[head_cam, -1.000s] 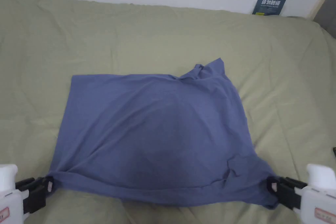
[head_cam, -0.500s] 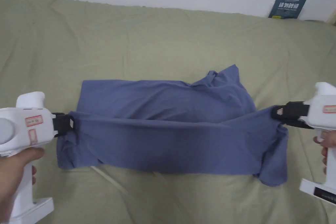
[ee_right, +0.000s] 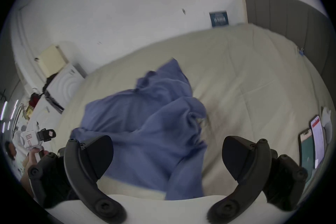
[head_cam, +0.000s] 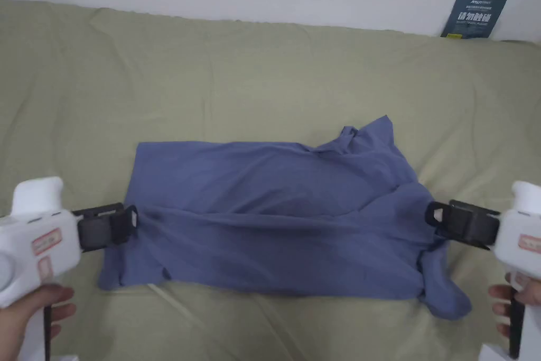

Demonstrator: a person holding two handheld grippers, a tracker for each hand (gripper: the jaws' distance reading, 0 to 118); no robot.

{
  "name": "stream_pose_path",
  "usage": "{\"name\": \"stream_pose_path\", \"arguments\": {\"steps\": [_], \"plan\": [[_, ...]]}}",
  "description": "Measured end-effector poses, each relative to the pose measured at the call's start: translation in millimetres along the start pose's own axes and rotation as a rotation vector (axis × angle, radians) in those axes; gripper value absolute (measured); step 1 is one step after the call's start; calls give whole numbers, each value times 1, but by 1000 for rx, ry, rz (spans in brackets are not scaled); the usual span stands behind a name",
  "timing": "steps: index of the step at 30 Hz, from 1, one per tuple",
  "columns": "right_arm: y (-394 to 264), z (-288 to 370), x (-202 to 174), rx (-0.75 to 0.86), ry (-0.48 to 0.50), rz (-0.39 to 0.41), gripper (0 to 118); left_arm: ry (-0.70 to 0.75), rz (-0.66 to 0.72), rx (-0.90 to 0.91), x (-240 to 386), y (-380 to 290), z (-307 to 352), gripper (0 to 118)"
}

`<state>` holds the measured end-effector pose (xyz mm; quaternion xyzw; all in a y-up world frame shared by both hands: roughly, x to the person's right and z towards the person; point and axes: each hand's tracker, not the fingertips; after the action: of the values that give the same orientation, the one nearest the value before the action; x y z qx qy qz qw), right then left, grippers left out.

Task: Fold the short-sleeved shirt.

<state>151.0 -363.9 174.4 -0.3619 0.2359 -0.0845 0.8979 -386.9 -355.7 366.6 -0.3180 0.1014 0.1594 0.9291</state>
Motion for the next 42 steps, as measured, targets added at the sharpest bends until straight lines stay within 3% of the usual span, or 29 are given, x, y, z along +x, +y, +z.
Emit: {"name": "stream_pose_path", "arguments": {"steps": [4,6,7,8,9,10,11,14,21,22,24,25,31,34,37,40,42], "plan": [[-64,75,-38,106,0,68,118,-103,-25,216,14,-48,84,118],[-98,101,-55,112,22,69,117,7,-95,155,20,-70,101,118],[-112,107,-51,116,12,67,108,44,-142,174,23,-81,108,116],[-126,115,-58,130,-33,90,87,69,-161,153,24,-90,111,111],[-139,123,-65,134,-71,114,50,84,-190,135,25,-99,115,89],[-148,125,-72,123,-134,159,0,56,-177,62,13,-112,107,19],[-158,127,-76,124,-203,190,0,96,-181,33,11,-119,103,0],[-169,133,-75,99,-119,121,0,42,-118,1,-3,-127,95,0],[-174,135,-69,84,-147,99,0,88,-164,-46,-20,-106,42,1],[-173,133,-68,75,-150,94,0,81,-155,-59,-20,-101,30,19],[-174,132,-68,66,-153,88,0,58,-101,-99,-28,-91,4,90],[-173,129,-67,60,-152,82,0,58,-76,-124,-31,-87,-12,112],[-167,122,-73,36,-157,76,0,146,-46,-174,-39,-72,-69,109],[-163,117,-73,26,-159,78,0,213,-96,-220,-33,-74,-91,108],[-161,112,-73,13,-153,81,0,221,-206,-218,-7,-82,-96,97],[-157,110,-75,17,-147,80,0,167,-221,-197,-1,-82,-80,54],[-154,109,-75,19,-143,85,0,134,-199,-184,-5,-82,-72,15]]}}
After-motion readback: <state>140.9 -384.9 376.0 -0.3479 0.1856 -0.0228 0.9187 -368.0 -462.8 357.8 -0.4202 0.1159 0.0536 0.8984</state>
